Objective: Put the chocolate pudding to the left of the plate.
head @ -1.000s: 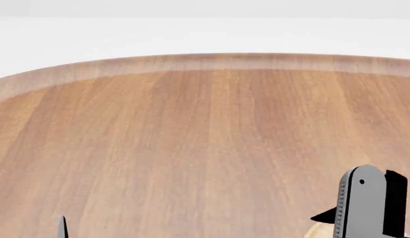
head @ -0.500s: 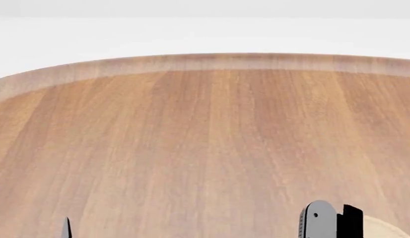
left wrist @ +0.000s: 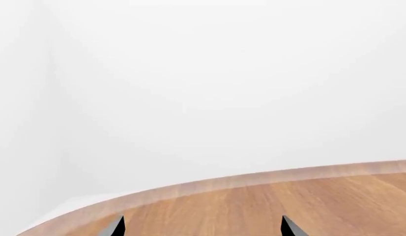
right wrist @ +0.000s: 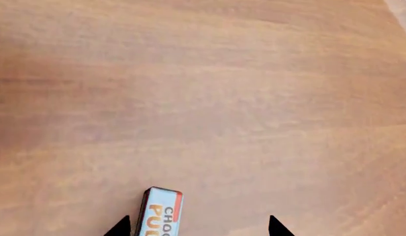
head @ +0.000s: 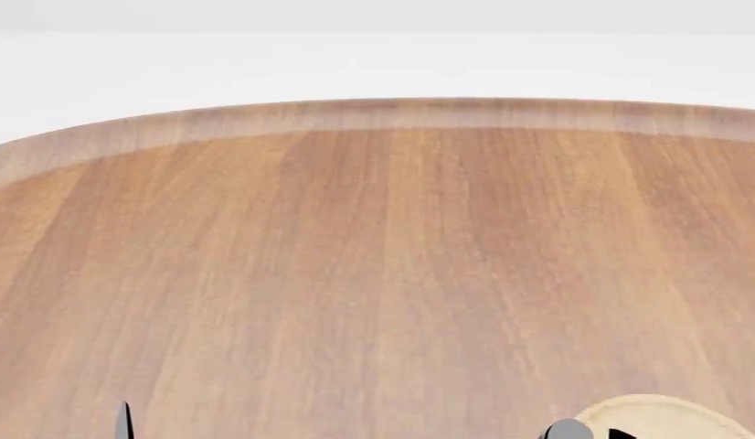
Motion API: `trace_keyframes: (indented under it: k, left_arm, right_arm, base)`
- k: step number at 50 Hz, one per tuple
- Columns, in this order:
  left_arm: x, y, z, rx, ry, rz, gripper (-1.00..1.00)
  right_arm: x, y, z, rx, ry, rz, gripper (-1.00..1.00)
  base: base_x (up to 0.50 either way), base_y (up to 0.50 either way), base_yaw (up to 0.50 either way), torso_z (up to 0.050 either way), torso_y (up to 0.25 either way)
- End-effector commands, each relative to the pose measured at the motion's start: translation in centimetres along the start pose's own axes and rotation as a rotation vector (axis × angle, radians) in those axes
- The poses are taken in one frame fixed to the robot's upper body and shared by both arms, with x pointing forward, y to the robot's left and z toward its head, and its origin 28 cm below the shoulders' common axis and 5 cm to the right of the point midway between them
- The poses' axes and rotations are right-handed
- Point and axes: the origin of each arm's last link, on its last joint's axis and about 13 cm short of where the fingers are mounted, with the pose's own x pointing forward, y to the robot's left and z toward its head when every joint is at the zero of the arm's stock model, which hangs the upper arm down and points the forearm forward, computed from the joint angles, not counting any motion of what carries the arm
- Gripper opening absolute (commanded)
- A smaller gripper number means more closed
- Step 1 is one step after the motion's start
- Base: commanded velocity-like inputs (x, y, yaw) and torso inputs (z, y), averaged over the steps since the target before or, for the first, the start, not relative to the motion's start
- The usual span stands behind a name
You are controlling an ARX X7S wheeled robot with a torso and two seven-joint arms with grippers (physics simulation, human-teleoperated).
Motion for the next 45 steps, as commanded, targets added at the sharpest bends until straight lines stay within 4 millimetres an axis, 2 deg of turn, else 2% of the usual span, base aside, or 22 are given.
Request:
trace_keyframes:
  k: [1, 11, 18, 31, 45]
  left_arm:
    - [-0.1, 0.0, 0.2, 0.002, -0.001, 0.002, 1.00]
    - [0.0, 0.0, 0.1, -0.003, 0.003, -0.004, 1.00]
    - [-0.1, -0.1, 0.1, -0.002, 0.003, -0.006, 1.00]
    - [-0.1, 0.0, 0.2, -0.003, 0.003, -0.006, 1.00]
    - [-0.1, -0.1, 0.2, 0.000, 0.002, -0.008, 1.00]
  right_arm:
    - [1.5, 0.5, -1.8, 0.047, -0.007, 0.014, 1.00]
    - [2.0, 1.3, -2.9, 0.074, -0.018, 0.015, 1.00]
    - [3.0, 2.1, -4.6, 0.114, -0.002, 0.031, 1.00]
    - [3.6, 2.5, -5.6, 0.145, -0.011, 0.027, 1.00]
    - [4.5, 2.5, -7.8, 0.231, -0.050, -0.008, 1.00]
  base:
    - [0.00, 0.00, 0.00, 0.000, 0.000]
    - [0.00, 0.00, 0.00, 0.000, 0.000]
    - [0.00, 0.00, 0.00, 0.000, 0.000]
    - [0.00, 0.00, 0.00, 0.000, 0.000]
    - [0.00, 0.00, 0.00, 0.000, 0.000]
